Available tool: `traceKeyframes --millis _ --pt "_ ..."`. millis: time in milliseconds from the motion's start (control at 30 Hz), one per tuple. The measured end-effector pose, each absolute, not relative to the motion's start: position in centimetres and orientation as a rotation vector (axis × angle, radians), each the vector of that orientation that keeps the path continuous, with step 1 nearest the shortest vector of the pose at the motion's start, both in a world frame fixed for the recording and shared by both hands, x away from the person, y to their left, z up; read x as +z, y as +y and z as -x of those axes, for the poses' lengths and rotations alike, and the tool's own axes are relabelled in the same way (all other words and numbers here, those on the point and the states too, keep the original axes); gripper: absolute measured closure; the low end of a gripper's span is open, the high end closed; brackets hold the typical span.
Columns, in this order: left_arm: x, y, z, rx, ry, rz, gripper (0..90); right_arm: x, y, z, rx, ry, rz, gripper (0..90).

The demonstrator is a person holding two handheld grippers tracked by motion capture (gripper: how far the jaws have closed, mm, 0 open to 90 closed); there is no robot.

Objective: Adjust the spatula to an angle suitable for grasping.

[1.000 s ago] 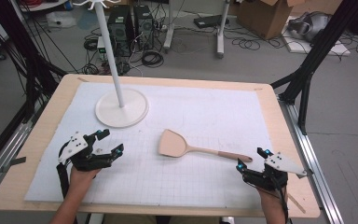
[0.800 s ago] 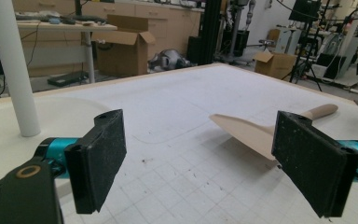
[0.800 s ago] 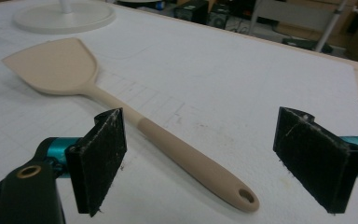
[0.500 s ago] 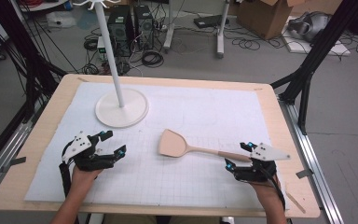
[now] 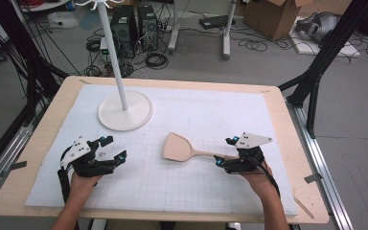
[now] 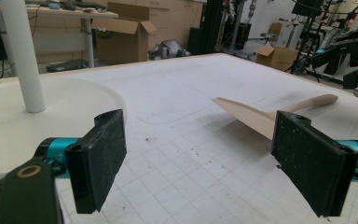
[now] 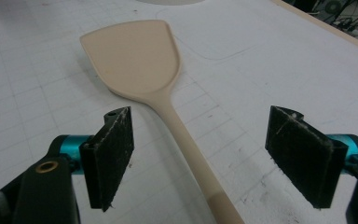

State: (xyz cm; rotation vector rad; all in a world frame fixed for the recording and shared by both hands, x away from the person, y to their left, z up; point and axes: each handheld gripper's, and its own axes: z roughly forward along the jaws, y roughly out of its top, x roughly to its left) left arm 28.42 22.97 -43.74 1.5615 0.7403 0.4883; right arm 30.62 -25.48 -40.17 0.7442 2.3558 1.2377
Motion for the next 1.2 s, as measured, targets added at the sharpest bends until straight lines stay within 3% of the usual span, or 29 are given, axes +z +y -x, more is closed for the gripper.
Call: traceKeyframes --millis 1200 --pt "-44.4 23.9 -28.1 0.469 0.774 -1.546 18.9 -42.5 -22.1 -35.5 1.053 2.724 -0.607 49.2"
